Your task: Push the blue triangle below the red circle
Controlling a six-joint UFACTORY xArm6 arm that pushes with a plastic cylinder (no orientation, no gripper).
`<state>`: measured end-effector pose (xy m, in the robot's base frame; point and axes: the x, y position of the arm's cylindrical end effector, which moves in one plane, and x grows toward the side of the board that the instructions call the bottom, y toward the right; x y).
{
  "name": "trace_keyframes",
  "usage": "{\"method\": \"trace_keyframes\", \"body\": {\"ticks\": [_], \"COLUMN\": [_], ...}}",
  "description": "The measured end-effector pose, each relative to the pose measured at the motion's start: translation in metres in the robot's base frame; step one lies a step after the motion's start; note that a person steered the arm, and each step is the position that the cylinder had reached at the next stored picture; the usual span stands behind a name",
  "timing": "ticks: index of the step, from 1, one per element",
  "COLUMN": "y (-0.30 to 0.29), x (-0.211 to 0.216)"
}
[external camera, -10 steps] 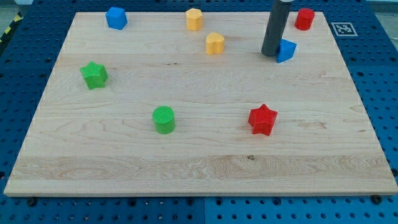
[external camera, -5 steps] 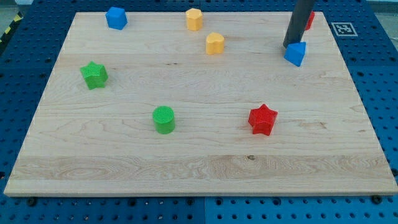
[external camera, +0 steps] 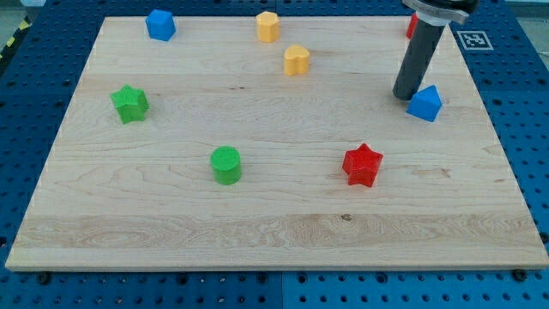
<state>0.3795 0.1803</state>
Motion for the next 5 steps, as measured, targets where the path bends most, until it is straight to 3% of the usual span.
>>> {"method": "trace_keyframes", "body": {"ticks": [3,5], "y": [-0.001,0.039], "x": [0.02,0.02]}}
